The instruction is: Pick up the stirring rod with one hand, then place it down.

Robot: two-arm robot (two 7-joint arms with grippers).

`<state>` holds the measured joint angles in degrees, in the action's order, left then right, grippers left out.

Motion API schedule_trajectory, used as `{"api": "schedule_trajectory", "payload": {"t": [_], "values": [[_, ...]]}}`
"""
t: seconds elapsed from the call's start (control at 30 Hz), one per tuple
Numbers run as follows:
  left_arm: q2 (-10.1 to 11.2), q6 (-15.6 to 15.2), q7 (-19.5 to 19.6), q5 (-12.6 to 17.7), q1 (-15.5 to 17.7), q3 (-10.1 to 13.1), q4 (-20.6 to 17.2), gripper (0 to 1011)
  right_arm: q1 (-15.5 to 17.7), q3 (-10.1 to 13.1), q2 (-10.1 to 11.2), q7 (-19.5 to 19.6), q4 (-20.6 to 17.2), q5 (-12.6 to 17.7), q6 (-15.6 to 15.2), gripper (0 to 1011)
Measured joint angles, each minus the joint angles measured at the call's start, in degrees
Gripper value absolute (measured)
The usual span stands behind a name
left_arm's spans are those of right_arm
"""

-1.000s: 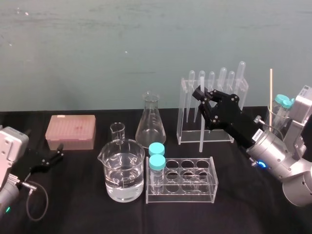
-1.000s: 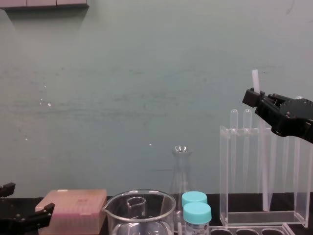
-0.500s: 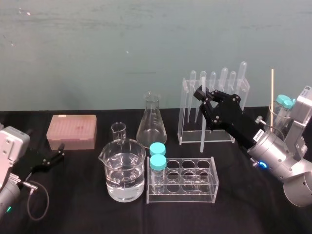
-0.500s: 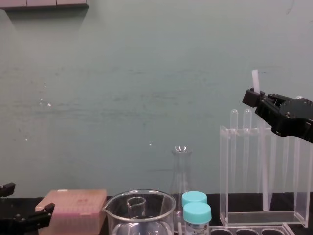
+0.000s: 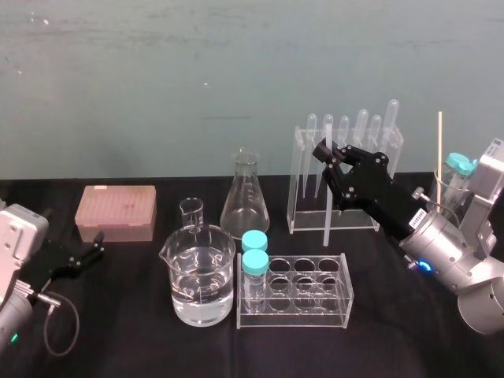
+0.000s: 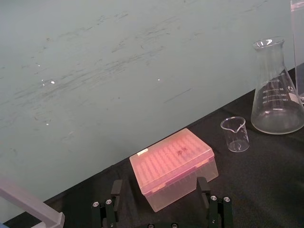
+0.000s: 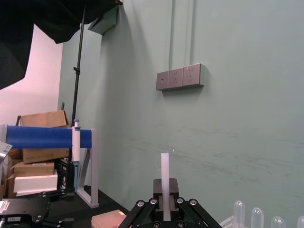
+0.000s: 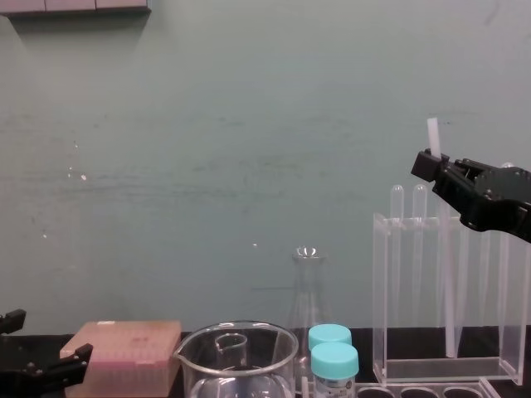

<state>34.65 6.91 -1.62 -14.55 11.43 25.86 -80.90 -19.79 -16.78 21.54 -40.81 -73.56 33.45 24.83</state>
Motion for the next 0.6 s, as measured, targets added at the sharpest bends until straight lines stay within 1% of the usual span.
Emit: {"api": "schedule_trajectory", "payload": {"t": [0.6], "values": [[0.0,0.0,0.0,0.0,0.0,0.0,0.0,1000,0.0,0.0,0.0,0.0,0.0,0.0,0.0,67]]}}
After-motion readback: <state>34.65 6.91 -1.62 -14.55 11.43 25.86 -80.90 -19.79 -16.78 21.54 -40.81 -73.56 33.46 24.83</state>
